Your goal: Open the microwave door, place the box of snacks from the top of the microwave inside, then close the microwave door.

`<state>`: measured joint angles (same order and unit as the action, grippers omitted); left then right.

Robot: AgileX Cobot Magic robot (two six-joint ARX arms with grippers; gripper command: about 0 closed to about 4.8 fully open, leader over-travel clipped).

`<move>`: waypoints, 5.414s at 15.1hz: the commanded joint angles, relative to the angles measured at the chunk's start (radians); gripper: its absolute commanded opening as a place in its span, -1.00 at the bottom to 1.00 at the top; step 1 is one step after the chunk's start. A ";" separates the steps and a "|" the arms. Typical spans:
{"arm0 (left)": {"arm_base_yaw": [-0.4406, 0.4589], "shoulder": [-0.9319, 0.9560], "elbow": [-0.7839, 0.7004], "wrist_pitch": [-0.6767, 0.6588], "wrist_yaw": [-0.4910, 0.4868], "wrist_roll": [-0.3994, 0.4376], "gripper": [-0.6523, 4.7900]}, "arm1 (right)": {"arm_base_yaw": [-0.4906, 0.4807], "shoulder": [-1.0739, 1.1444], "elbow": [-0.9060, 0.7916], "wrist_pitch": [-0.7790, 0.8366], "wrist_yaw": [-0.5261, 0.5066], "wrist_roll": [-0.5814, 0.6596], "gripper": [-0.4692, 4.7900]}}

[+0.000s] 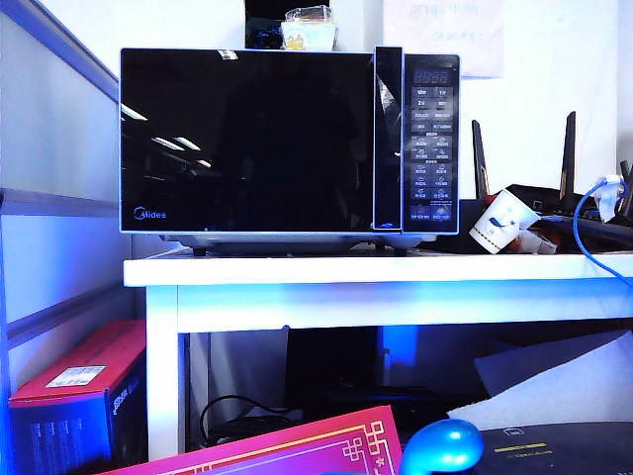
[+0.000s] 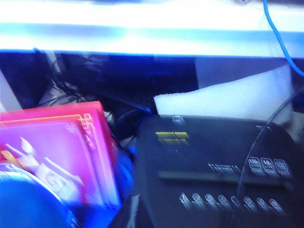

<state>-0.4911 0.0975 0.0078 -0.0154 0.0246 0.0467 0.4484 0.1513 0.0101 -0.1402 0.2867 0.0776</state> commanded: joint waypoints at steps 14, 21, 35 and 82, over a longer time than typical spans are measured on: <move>0.000 0.968 1.660 -0.524 -0.285 0.174 -0.78 | -0.002 0.667 1.008 0.224 -0.065 -0.146 -0.84; 0.001 1.273 2.064 -0.746 -0.018 0.162 -0.78 | 0.001 1.104 1.245 0.359 -0.172 -0.170 -0.84; 0.000 1.273 2.064 -0.708 -0.024 0.163 -0.78 | 0.022 1.503 1.245 0.707 -0.021 -0.024 0.26; 0.000 1.273 2.064 -0.702 -0.024 0.190 -0.78 | 0.027 1.625 1.377 0.529 0.076 -0.085 -0.07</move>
<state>-0.4904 1.3743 2.0663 -0.7296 -0.0013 0.2352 0.4698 1.8099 1.3849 0.3737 0.3389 0.0025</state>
